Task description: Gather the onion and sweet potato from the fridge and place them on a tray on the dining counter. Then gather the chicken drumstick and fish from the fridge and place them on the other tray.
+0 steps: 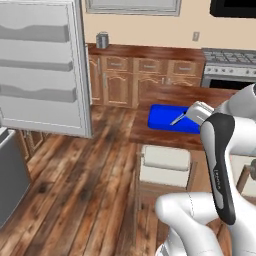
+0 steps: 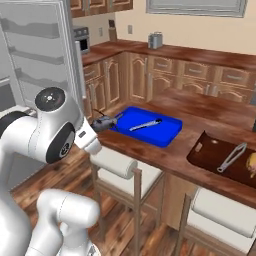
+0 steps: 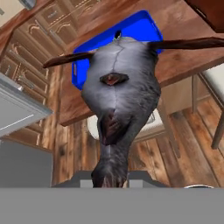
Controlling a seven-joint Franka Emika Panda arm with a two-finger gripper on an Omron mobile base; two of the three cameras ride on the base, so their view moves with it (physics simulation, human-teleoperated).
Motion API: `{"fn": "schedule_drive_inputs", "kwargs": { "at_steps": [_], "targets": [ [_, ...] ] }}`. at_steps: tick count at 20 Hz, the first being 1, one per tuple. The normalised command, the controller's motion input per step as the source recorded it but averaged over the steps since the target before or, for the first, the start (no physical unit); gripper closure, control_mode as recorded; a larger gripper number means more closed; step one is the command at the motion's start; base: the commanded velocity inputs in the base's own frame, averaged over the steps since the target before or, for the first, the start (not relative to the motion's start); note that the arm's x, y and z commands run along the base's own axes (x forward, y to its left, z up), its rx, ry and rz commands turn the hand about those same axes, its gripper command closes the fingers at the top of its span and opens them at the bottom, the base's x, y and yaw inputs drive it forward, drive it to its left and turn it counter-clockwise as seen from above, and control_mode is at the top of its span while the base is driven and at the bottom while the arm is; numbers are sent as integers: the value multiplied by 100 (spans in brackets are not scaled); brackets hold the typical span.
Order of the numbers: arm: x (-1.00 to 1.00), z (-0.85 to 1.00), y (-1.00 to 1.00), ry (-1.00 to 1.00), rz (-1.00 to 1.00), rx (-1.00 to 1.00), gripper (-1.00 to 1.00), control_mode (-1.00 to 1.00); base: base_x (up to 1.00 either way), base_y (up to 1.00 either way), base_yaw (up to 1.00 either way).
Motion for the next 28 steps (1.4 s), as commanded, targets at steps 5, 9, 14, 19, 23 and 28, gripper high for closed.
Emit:
{"fn": "schedule_drive_inputs", "kwargs": {
  "at_steps": [5,9,14,19,23,28],
  "targets": [
    [0,0,0,0,0,0,100,100,11,-50,-10],
    [0,0,0,0,0,0,100,100,13,-51,-10],
    [0,0,0,0,0,0,100,100,13,-54,-9],
    [0,0,0,0,0,0,100,100,18,-50,-10],
    [0,0,0,0,0,0,100,100,25,-44,-10],
    [0,0,0,0,0,0,100,100,28,-31,-10]
  ]
}}
